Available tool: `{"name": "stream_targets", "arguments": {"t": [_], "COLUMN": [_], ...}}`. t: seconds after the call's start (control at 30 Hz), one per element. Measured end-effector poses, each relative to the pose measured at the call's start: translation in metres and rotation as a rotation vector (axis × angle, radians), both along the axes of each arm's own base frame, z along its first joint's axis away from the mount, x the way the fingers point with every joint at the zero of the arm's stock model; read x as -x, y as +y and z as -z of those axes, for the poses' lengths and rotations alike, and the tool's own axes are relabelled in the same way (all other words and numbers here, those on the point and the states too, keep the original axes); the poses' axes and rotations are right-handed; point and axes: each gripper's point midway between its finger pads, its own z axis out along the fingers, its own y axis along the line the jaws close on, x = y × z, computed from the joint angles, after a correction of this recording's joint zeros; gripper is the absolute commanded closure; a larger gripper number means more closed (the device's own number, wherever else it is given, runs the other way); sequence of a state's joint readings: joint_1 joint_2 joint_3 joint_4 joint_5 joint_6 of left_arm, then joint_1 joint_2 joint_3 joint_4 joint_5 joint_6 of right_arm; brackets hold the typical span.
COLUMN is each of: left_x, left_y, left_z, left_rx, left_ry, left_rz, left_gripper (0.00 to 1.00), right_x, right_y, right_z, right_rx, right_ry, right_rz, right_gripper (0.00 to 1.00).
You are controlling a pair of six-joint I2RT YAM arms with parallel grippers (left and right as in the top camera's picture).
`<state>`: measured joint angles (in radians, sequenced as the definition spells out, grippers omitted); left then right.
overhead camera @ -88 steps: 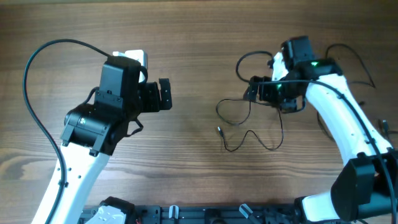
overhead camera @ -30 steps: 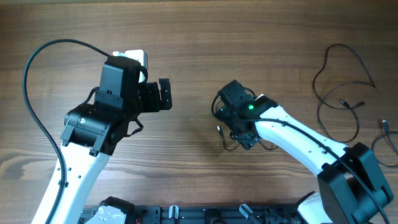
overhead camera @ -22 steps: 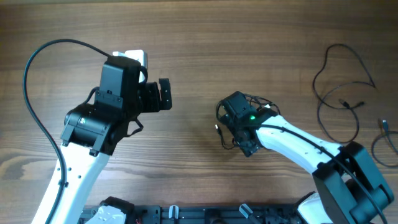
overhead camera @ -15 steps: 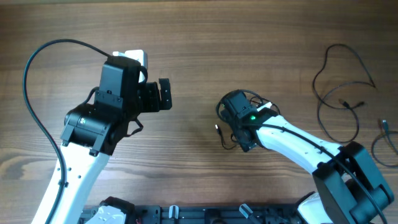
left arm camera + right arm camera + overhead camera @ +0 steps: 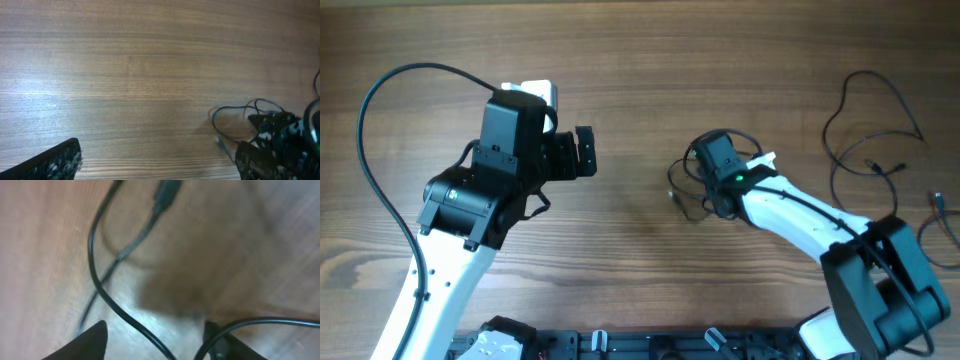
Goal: Untangle cables
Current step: 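Lower the right gripper onto the remaining cable and grasp it, then carry the grasped black cable rightward to the table's right edge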
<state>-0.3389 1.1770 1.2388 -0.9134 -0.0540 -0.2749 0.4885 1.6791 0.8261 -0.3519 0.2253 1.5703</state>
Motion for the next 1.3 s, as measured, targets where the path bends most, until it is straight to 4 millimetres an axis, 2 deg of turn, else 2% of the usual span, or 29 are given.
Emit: {"name": "stream_targets", "arguments": {"t": [0.07,0.1,0.2,0.5,0.6,0.67,0.73,0.8,0.87,1.0,1.03,1.1,1.2,1.3], "left_x": [0.0,0.0,0.0,0.0,0.0,0.0,0.0,0.0,0.0,0.0,0.0,0.0,0.0,0.0], "left_y": [0.0,0.0,0.0,0.0,0.0,0.0,0.0,0.0,0.0,0.0,0.0,0.0,0.0,0.0], "left_z": [0.0,0.0,0.0,0.0,0.0,0.0,0.0,0.0,0.0,0.0,0.0,0.0,0.0,0.0], "left_rx": [0.0,0.0,0.0,0.0,0.0,0.0,0.0,0.0,0.0,0.0,0.0,0.0,0.0,0.0], "left_ry": [0.0,-0.001,0.0,0.0,0.0,0.0,0.0,0.0,0.0,0.0,0.0,0.0,0.0,0.0], "left_rz": [0.0,0.0,0.0,0.0,0.0,0.0,0.0,0.0,0.0,0.0,0.0,0.0,0.0,0.0], "left_gripper": [0.0,0.0,0.0,0.0,0.0,0.0,0.0,0.0,0.0,0.0,0.0,0.0,0.0,0.0], "right_x": [-0.006,-0.006,-0.004,-0.002,0.001,-0.003,-0.014,-0.036,-0.05,-0.081,-0.09,-0.103,-0.12,-0.131], "right_y": [-0.002,-0.003,-0.004,-0.003,-0.003,-0.002,0.002,0.009,0.01,0.002,-0.005,-0.021,-0.054,-0.09], "right_z": [0.0,0.002,0.008,0.008,0.004,-0.005,-0.023,-0.06,-0.092,-0.154,-0.17,-0.19,-0.21,-0.22], "right_rx": [-0.007,-0.004,0.007,0.042,0.08,0.101,0.124,0.155,0.191,0.261,0.283,0.32,0.372,0.402], "right_ry": [-0.011,-0.005,0.014,0.035,0.065,0.06,0.02,-0.078,-0.148,-0.293,-0.329,-0.373,-0.428,-0.455], "right_rz": [-0.01,-0.016,-0.029,-0.127,-0.213,-0.265,-0.325,-0.392,-0.419,-0.402,-0.381,-0.333,-0.239,-0.143], "right_gripper": [0.9,0.95,0.96,0.95,0.95,0.95,0.96,0.96,0.95,0.95,0.96,0.96,0.95,0.95]}}
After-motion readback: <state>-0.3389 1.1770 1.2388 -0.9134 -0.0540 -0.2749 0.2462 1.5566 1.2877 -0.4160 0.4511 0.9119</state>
